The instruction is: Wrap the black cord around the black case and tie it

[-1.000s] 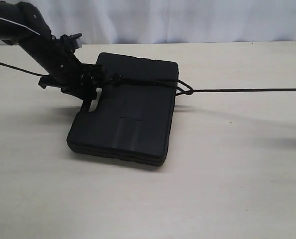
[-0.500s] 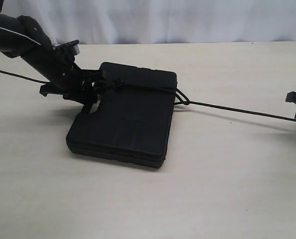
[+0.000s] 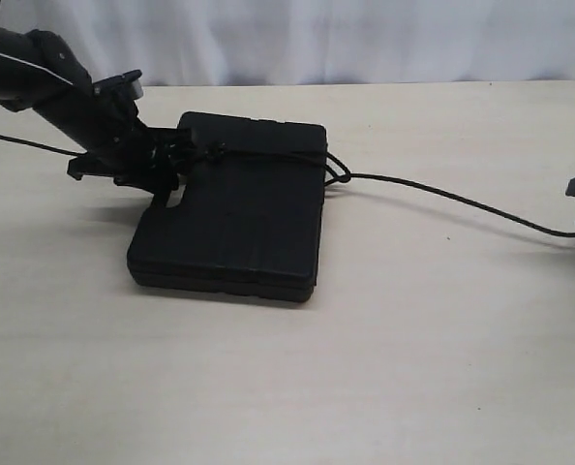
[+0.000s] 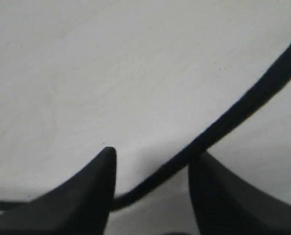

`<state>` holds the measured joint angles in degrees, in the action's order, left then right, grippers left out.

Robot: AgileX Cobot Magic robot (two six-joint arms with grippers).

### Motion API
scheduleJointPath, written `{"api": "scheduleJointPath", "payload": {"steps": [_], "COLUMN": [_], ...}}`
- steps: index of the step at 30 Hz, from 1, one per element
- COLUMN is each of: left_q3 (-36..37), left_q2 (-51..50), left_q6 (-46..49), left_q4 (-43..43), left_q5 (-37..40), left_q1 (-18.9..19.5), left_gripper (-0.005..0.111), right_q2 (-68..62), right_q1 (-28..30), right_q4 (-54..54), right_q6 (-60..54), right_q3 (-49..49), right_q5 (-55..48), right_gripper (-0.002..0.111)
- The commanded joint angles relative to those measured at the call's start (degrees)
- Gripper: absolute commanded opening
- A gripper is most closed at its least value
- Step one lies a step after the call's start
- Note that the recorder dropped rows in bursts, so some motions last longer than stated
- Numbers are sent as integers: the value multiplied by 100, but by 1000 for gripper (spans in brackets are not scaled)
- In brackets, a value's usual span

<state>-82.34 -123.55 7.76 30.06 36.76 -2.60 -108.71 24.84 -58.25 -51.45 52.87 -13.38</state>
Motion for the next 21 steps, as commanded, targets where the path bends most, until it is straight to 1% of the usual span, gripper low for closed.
{"api": "scheduleJointPath", "payload": {"steps": [1,3,6,9,11,13,15,16,17,19,20,21], "left_q3": [-62,-105,-277,-512,-684,-841,-1042,-1158,-1267,-1418,-1457,-1460], "left_q2": [118,118,127,176,249,323,411,442,474,563,651,723], "left_q6": [-55,26,26,26,77,266,300,287,256,244,244,244], "left_q4": [109,109,159,245,197,142,-231,-473,-671,-919,-1010,-1015], "left_q5": [-276,-263,-160,83,382,700,1098,1295,1581,2099,2432,2655], "left_q1": [57,57,57,57,57,57,57,57,57,57,57,57], "left_gripper": [26,34,42,45,45,44,44,41,35,19,8,2], "right_q2": [58,125,332,636,897,1147,1422,1528,1650,1884,1992,2092], "right_q1": [38,38,38,38,38,38,38,38,38,29,-7,-63], "right_q4": [72,72,204,261,261,261,301,367,495,957,1294,1741], "right_q6": [-42,-68,-75,-75,-21,-17,11,53,141,433,679,974], "right_q3": [58,115,245,420,517,624,704,729,761,814,859,899], "right_q5": [-247,-422,-771,-1193,-1545,-1830,-2178,-2310,-2465,-2712,-2843,-2990], "right_gripper": [68,73,73,73,73,70,63,57,51,36,27,19]}}
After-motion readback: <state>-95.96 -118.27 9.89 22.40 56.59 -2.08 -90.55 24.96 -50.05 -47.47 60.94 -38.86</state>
